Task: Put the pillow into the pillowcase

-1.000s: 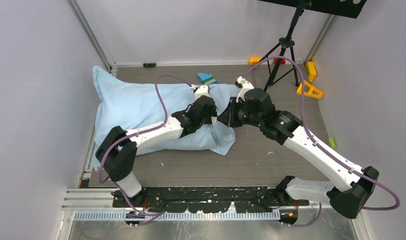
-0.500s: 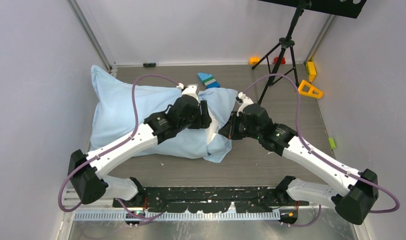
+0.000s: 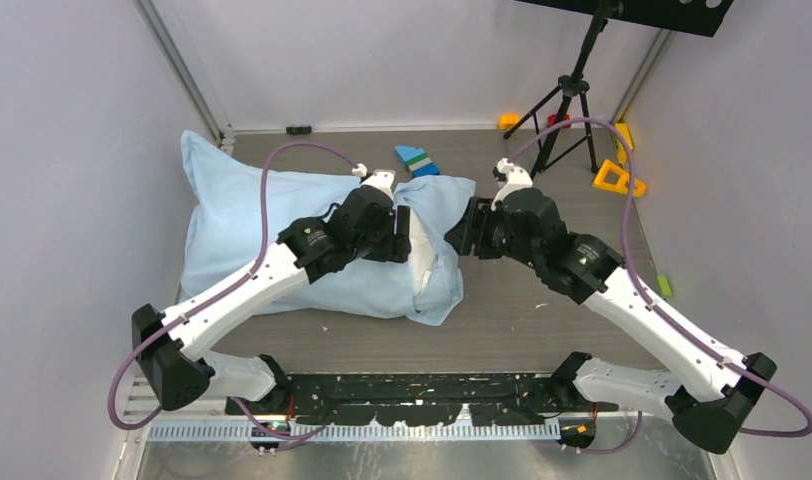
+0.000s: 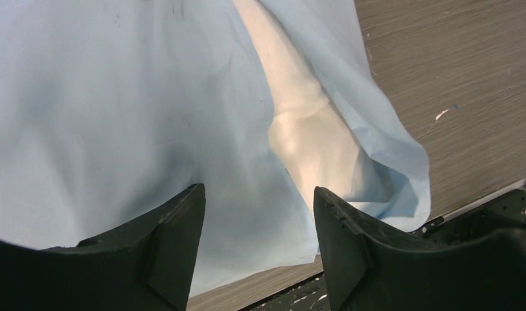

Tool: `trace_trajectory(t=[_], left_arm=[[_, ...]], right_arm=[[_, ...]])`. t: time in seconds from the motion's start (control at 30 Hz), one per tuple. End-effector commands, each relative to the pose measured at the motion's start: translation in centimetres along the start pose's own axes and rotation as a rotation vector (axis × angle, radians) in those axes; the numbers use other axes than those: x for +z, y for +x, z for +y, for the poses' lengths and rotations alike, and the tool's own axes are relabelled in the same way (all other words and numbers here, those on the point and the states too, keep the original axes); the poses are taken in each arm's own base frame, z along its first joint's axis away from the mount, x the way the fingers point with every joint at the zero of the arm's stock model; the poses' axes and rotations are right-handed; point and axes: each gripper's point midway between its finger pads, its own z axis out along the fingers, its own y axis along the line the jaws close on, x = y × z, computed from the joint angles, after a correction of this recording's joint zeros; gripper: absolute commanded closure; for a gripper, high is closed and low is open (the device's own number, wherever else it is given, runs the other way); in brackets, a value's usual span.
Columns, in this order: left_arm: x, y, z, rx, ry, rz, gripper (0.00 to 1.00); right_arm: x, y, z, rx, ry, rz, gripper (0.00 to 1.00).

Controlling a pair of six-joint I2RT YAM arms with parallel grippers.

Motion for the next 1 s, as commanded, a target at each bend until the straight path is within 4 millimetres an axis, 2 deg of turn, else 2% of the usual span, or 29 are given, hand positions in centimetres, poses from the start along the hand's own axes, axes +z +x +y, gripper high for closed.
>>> trace_trajectory(t=[0.0,0.13,0.2,0.3,0.33,0.37,0.4,0.47,0.53,0.6,0.67,0.73,0.8,0.83,0.87,0.97], left_arm=[[0.0,-0.5,0.5,0.048,-0.030,0.002,0.35],[2.1,-0.4,1.3,0.057,-0.048,-0.006,0.32],[3.5,-0.4,1.9,0.031,-0.050,0.008,0.32],[5.5,-0.6,3.2,0.005,-0.079,0.015,0.34],[6.1,-0.6,3.7,0.001,-0.094,0.016,0.36],[6.8,-0.4,4.3,-0.005,-0.110,0.023,0.39],[7.5,-0.1,4.7,-0.016,-0.116,0.036,0.44],[8.9,0.6,5.6,-0.035,-0.136,0.062,0.58],[10.3,1.8,5.9,-0.052,-0.136,0.090,0.69],[11.6,3.2,5.9,-0.063,-0.127,0.126,0.78],[12.6,4.4,5.8,-0.077,-0.115,0.160,0.83],[13.1,5.5,5.8,-0.089,-0.109,0.191,0.86],[13.3,6.2,5.9,-0.096,-0.107,0.209,0.87],[13.2,6.5,5.8,-0.101,-0.100,0.217,0.88],[12.9,6.6,5.6,-0.105,-0.090,0.222,0.89],[11.1,6.2,4.7,-0.124,-0.045,0.215,0.90]], right_arm=[[1.8,-1.0,-0.7,-0.066,0.084,0.011,0.42],[4.8,1.7,-0.6,-0.080,0.090,0.113,0.43],[5.6,3.2,-0.4,-0.096,0.090,0.150,0.43],[6.4,4.7,-1.2,-0.121,0.144,0.182,0.44],[6.6,5.0,-1.6,-0.120,0.166,0.189,0.49],[6.6,5.0,-2.0,-0.114,0.192,0.187,0.58],[6.4,4.6,-2.3,-0.107,0.219,0.174,0.72],[5.3,2.3,-1.8,-0.085,0.242,0.110,0.96],[3.3,-1.3,0.4,-0.063,0.195,0.021,0.99],[0.9,-4.9,4.8,-0.047,0.059,-0.058,0.99],[-1.4,-7.6,10.3,-0.053,-0.097,-0.102,0.99],[-3.0,-9.1,14.7,-0.093,-0.185,-0.133,1.00],[-3.2,-9.8,17.3,-0.111,-0.232,-0.140,1.00],[-2.5,-9.7,17.8,-0.111,-0.239,-0.130,1.00],[-1.5,-9.3,17.5,-0.117,-0.212,-0.122,1.00],[1.8,-7.2,14.4,-0.102,-0.112,-0.087,1.00]])
